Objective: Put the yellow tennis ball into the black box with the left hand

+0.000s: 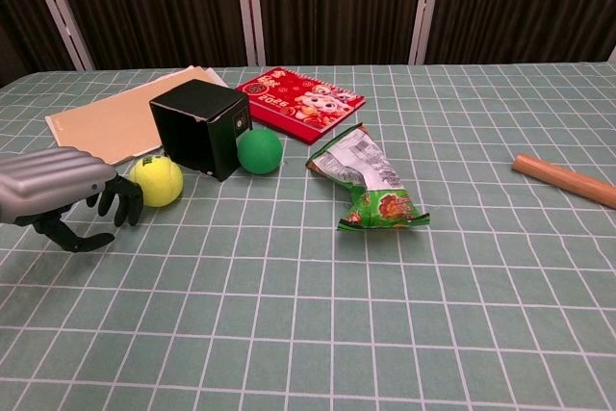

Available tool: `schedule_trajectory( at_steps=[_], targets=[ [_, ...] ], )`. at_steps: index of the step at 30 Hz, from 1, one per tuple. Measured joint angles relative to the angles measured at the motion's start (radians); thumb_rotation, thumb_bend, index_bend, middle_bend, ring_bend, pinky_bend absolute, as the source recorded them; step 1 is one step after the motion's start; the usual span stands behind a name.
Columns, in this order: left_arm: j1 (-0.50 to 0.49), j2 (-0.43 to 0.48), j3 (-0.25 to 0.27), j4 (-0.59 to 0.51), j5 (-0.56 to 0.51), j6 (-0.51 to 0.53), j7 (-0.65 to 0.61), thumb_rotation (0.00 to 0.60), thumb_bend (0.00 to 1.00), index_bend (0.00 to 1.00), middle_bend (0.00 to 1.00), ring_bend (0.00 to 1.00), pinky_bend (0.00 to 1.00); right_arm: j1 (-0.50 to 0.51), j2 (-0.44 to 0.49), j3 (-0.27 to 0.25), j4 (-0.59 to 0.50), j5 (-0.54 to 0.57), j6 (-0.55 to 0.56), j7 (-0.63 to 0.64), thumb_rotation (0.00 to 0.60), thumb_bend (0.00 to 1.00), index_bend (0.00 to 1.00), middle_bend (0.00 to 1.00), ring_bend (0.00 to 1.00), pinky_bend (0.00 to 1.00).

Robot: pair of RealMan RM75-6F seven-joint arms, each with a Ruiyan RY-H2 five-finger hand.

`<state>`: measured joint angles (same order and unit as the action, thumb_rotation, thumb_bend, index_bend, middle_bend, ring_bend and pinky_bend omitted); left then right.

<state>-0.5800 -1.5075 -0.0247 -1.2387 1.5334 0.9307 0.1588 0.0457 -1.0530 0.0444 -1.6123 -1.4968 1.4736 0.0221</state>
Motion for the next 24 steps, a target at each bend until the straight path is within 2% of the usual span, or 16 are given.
schedule_trajectory(
  at_steps=[7,14,19,24],
  targets=[
    [-0.013,-0.018,-0.001,0.028,0.007,0.009,-0.014,0.6,0.37,0.37,0.37,0.35,0.36,-0.003,0.001,0.002,0.001,0.001,0.005,0.004,0.6,0.32,0.0,0.0,0.0,0.0],
    [-0.023,-0.033,-0.005,0.049,0.002,0.02,-0.014,0.6,0.36,0.29,0.3,0.25,0.28,-0.005,0.005,0.003,-0.001,-0.001,0.01,0.009,0.6,0.32,0.0,0.0,0.0,0.0],
    [-0.029,-0.034,-0.004,0.049,-0.008,0.01,-0.008,0.6,0.36,0.23,0.21,0.15,0.21,-0.007,0.006,0.001,-0.003,-0.006,0.015,0.011,0.6,0.32,0.0,0.0,0.0,0.0],
    [-0.032,-0.035,-0.002,0.047,-0.02,0.003,-0.001,0.6,0.36,0.18,0.03,0.0,0.1,-0.009,0.007,0.002,-0.005,-0.008,0.02,0.011,0.6,0.32,0.0,0.0,0.0,0.0]
  ],
)
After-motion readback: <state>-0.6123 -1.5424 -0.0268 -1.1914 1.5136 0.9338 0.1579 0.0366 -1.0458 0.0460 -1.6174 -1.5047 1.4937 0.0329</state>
